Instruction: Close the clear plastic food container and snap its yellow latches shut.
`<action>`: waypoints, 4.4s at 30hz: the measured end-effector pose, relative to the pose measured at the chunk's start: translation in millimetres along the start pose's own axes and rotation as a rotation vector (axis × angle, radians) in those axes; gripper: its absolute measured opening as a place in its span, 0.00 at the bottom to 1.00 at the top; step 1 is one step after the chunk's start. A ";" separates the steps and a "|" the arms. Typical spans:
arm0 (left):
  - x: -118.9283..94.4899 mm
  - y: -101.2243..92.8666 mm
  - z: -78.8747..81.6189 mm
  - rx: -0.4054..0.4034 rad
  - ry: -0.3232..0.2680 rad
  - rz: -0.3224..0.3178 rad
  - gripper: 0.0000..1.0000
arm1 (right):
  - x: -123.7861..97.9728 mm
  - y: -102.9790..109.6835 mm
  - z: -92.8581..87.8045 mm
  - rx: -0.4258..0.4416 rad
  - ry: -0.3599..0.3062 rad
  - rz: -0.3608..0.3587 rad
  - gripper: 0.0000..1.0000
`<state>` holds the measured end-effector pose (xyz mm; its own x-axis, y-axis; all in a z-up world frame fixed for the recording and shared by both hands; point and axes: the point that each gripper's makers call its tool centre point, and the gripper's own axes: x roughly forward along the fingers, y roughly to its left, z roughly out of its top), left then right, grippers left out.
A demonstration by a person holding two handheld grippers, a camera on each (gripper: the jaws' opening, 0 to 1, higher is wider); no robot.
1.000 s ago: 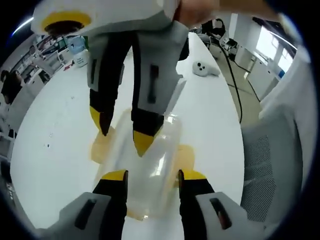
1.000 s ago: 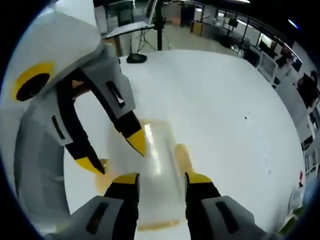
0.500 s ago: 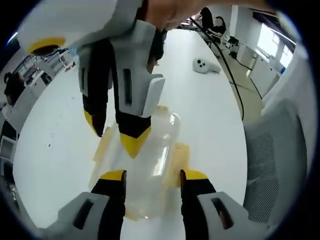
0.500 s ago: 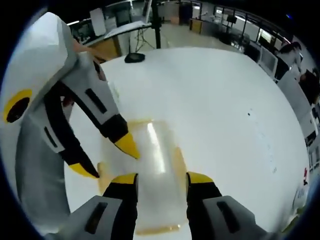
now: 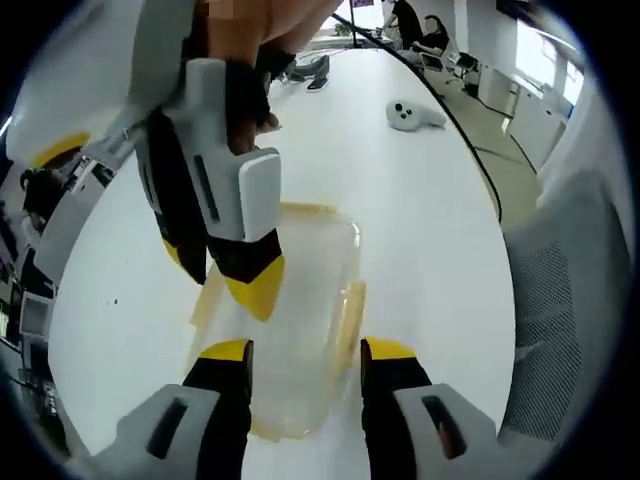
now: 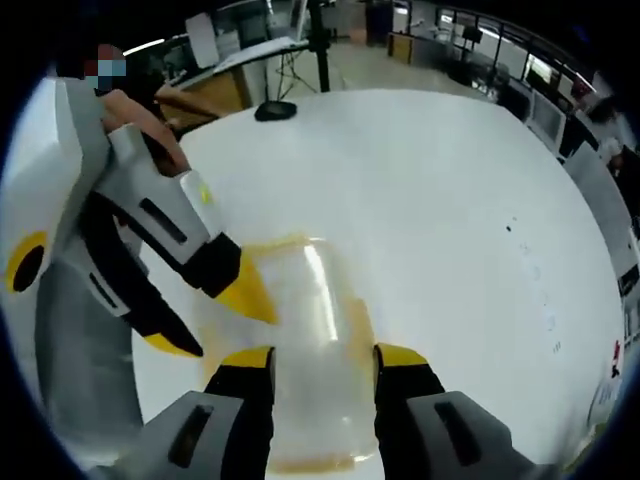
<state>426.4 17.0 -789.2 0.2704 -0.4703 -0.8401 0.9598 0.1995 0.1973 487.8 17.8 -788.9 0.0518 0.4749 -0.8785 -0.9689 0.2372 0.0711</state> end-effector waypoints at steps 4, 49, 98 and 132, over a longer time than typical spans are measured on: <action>0.7 1.8 0.4 0.013 0.023 0.008 0.40 | 0.3 -0.2 -0.3 -0.005 0.011 0.011 0.38; 8.1 4.2 -1.8 0.061 0.031 0.085 0.36 | 8.3 -3.7 -4.7 -0.110 0.223 0.178 0.30; -18.5 21.2 -21.5 0.049 0.037 -0.039 0.56 | -23.4 17.9 -21.4 -0.057 0.110 0.073 0.63; -1.3 40.0 -28.8 0.131 0.030 -0.048 0.75 | -20.7 26.2 -50.5 -0.079 0.090 -0.028 0.75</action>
<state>462.2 50.4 -794.8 0.2235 -0.4500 -0.8646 0.9737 0.0629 0.2190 449.2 -28.6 -792.7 0.0607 0.3906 -0.9186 -0.9836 0.1799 0.0115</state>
